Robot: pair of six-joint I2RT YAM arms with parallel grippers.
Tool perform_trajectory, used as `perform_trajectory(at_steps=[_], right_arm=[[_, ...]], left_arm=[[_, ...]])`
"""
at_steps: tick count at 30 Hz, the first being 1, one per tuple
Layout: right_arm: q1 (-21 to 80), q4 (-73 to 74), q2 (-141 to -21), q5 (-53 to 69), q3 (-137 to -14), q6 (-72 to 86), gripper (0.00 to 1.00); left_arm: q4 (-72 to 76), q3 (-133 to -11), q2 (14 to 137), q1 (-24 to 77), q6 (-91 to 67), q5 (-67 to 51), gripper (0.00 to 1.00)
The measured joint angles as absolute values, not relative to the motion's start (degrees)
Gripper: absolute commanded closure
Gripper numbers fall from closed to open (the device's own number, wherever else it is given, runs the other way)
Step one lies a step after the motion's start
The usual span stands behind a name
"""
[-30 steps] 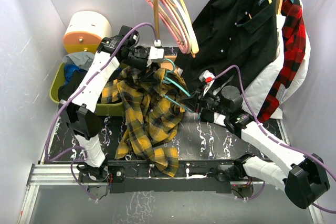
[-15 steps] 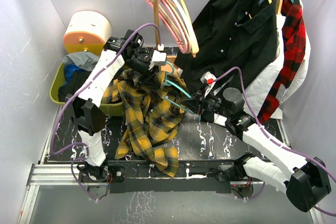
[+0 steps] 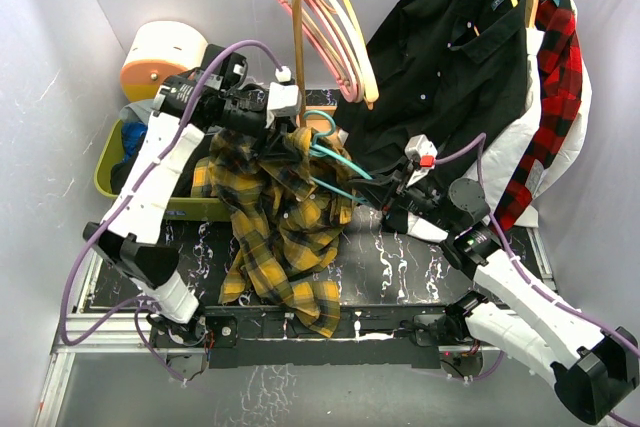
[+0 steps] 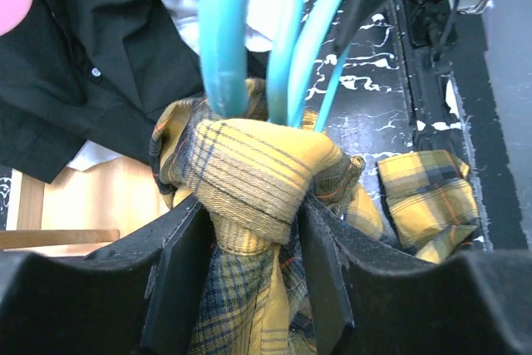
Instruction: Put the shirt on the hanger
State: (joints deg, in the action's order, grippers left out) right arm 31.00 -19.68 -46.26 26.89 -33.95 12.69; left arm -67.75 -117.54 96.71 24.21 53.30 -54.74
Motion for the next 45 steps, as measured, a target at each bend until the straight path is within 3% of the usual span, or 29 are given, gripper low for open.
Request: perform_trajectory(at_steps=[3, 6, 14, 15, 17, 21, 24, 25, 32, 38, 42, 45], right_arm=[[31.2, -20.8, -46.3, 27.4, -34.0, 12.4, 0.84], [31.6, -20.5, -45.6, 26.6, -34.0, 11.9, 0.92], [32.2, -18.6, -42.7, 26.6, -32.9, 10.4, 0.92], [32.2, -18.6, -42.8, 27.0, -32.7, 10.4, 0.92], [32.3, -18.7, -42.9, 27.8, -32.4, 10.4, 0.92], [32.1, -19.5, -44.3, 28.4, -32.4, 9.7, 0.92], [31.1, -19.4, -44.7, 28.0, -32.4, 9.0, 0.92], [30.9, -19.4, -44.8, 28.0, -32.4, 8.8, 0.92], [30.6, -19.6, -45.1, 28.3, -32.4, 7.5, 0.92], [30.6, -19.6, -46.5, 29.5, -32.4, 6.9, 0.92], [30.6, -19.6, -47.1, 30.0, -32.4, 6.0, 0.92], [30.6, -19.6, -47.2, 30.2, -32.4, 5.8, 0.92]], left_arm=[[-68.0, -115.9, 93.4, 24.2, 51.9, -55.5, 1.0], [-68.0, -114.3, 92.1, 24.1, 50.9, -55.4, 1.0], [-67.7, -107.6, 88.2, 23.7, 48.7, -57.7, 1.0], [-67.7, -106.8, 87.8, 23.7, 48.2, -57.5, 0.98], [-68.6, -106.8, 88.0, 23.6, 48.1, -56.9, 0.77], [-74.3, -114.7, 93.6, 23.5, 48.4, -55.3, 0.46], [-76.5, -116.6, 95.9, 22.6, 48.7, -51.0, 0.35], [-77.2, -116.7, 96.2, 22.4, 48.7, -49.3, 0.26], [-79.6, -120.9, 96.5, 25.4, 47.7, -39.9, 0.19], [-80.4, -124.5, 97.8, 29.2, 46.3, -37.1, 0.19], [-80.6, -126.0, 98.6, 32.3, 46.0, -35.7, 0.12], [-81.0, -129.0, 99.8, 33.4, 45.7, -35.2, 0.13]])
